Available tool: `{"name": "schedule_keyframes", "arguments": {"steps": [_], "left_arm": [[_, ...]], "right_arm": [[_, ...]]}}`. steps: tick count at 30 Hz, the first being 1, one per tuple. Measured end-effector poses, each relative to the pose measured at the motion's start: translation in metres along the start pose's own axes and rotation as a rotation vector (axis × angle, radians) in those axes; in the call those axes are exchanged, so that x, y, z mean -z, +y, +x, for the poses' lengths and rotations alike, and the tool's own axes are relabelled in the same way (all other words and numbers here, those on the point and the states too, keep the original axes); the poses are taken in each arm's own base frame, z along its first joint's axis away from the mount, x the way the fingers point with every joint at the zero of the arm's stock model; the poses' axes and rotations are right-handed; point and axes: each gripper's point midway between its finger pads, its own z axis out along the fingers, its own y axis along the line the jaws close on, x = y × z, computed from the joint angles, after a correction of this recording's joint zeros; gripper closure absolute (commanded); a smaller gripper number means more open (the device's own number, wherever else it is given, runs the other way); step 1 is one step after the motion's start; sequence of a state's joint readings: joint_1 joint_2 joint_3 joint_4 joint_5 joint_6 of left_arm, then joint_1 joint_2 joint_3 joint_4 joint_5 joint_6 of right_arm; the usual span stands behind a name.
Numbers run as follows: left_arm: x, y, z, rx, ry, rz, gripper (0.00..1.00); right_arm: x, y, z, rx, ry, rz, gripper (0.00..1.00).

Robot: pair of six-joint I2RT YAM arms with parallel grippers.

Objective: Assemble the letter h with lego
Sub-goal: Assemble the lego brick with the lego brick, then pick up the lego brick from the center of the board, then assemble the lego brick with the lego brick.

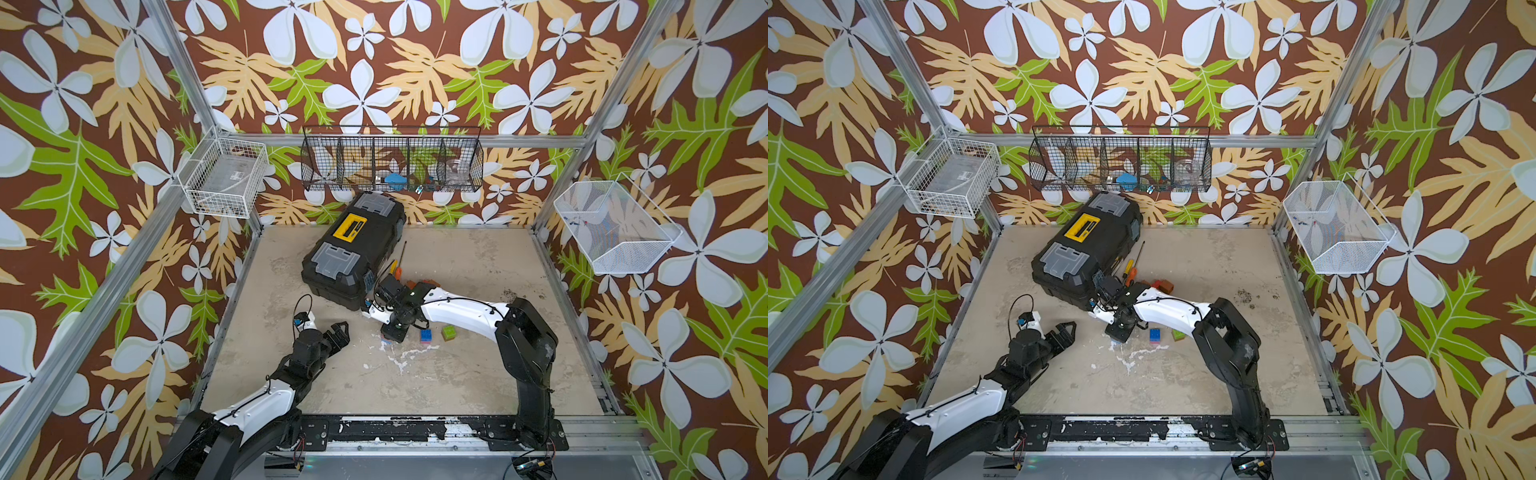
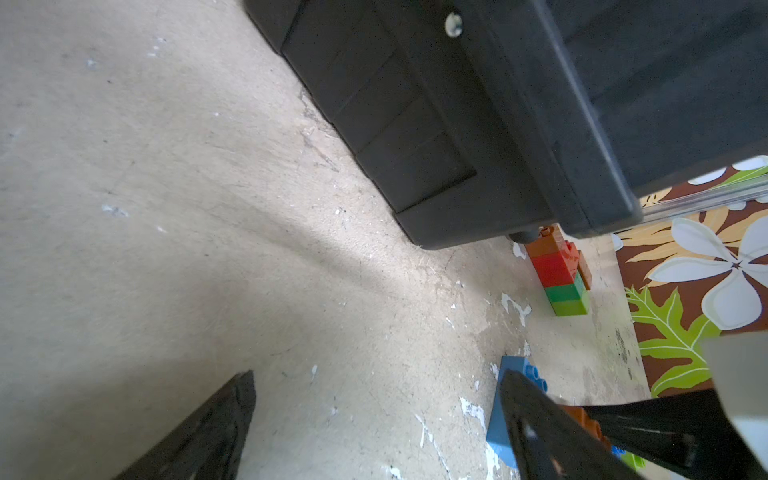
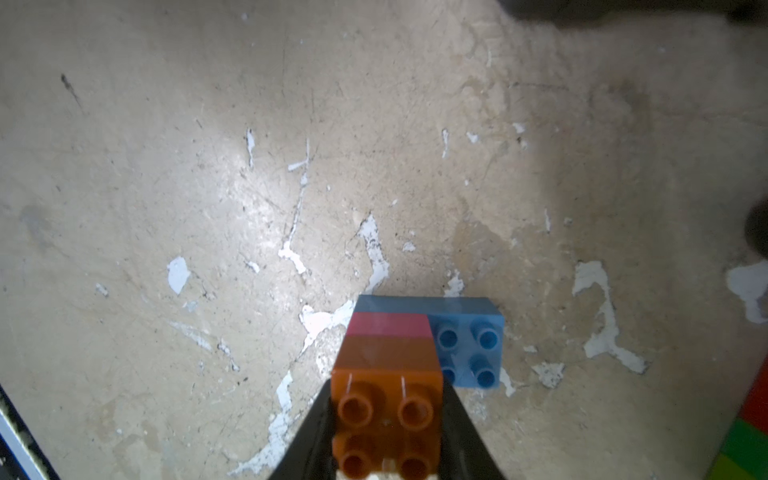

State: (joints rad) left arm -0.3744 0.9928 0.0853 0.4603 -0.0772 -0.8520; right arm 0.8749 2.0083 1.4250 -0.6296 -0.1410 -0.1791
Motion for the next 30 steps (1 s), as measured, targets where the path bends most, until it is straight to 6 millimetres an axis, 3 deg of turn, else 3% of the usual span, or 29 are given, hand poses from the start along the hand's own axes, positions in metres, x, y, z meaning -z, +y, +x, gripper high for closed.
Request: {"name": "schedule_keyframes", "arguments": {"steps": [7,13,16,20,23,25,27,30], "left_arm": [[0.0,-0.002,-0.002,0.0,-0.002,0.002,0.04],[0.001,-0.003,-0.004,0.001,-0.01,0.005,0.04],[0.002,-0.003,-0.005,0.001,-0.017,0.004,0.04],[0.005,-0.004,-0.009,0.002,-0.035,0.007,0.04],[0.005,-0.005,-0.01,0.003,-0.039,0.01,0.04],[0.005,-0.005,-0.011,0.003,-0.043,0.008,0.04],[0.005,-0.004,-0.01,0.003,-0.042,0.005,0.04],[0.005,-0.003,-0.009,0.006,-0.038,0.0,0.04]], "right_arm": [[-0.006,-0.004,-0.01,-0.033,-0.08,0.056,0.89],[0.012,-0.001,-0.016,-0.091,-0.067,0.074,0.89],[0.042,0.004,-0.007,-0.129,-0.039,0.069,0.9],[0.116,-0.003,-0.038,-0.187,-0.228,0.124,0.91],[0.165,-0.011,-0.034,-0.258,-0.338,0.167,0.91],[0.189,-0.026,-0.016,-0.345,-0.385,0.216,0.9],[0.201,-0.042,0.005,-0.432,-0.405,0.253,0.9],[0.2,-0.061,0.046,-0.564,-0.388,0.298,0.9]]}}
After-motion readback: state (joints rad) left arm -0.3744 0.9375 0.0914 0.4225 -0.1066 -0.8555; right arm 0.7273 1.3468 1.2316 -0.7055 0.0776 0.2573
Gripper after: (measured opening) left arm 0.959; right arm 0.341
